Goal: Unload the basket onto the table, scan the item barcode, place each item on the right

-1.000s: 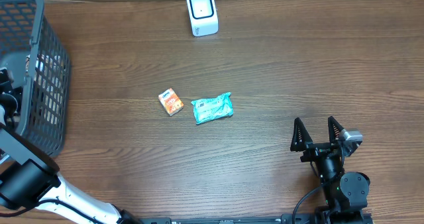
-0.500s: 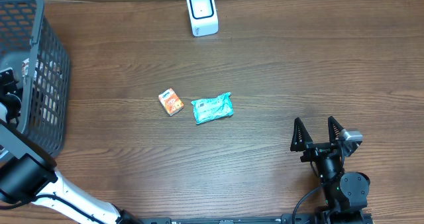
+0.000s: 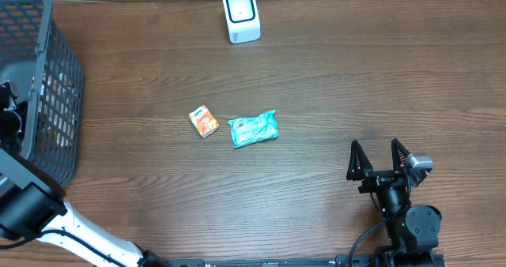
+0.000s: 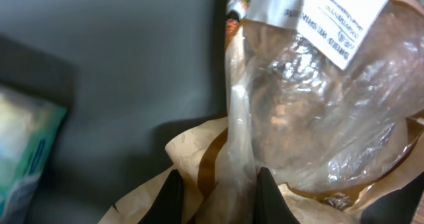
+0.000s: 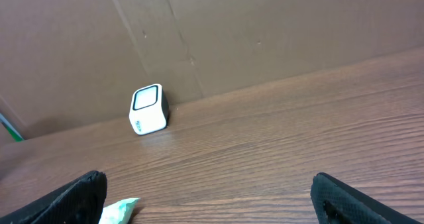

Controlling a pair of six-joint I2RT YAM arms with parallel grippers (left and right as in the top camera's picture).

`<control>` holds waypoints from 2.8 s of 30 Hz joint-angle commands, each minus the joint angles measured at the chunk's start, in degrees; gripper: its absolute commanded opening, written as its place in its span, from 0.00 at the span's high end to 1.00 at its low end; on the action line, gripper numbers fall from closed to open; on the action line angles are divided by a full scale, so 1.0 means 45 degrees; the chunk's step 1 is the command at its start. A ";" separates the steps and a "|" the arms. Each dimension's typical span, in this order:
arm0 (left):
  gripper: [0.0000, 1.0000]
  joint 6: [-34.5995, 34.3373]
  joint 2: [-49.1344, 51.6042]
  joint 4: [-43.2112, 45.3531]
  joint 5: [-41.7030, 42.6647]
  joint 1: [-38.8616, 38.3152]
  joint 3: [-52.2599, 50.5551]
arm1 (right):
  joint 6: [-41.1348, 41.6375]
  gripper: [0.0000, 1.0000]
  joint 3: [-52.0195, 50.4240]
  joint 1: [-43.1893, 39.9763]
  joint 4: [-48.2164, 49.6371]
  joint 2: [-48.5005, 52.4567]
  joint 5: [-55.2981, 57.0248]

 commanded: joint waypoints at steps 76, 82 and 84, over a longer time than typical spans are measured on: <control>0.95 -0.4993 -0.4410 -0.8626 -0.2817 -1.0088 0.1593 | -0.0015 0.00 -0.0136 0.0044 0.0083 -0.0151 0.0160; 0.96 -0.5911 -0.4410 -0.5542 -0.2846 -1.0030 -0.1763 | -0.0015 0.00 -0.0136 0.0044 0.0083 -0.0151 0.0160; 0.96 -0.5989 -0.4410 -0.4605 -0.2851 -1.0030 -0.2807 | -0.0015 0.00 -0.0136 0.0044 0.0083 -0.0151 0.0160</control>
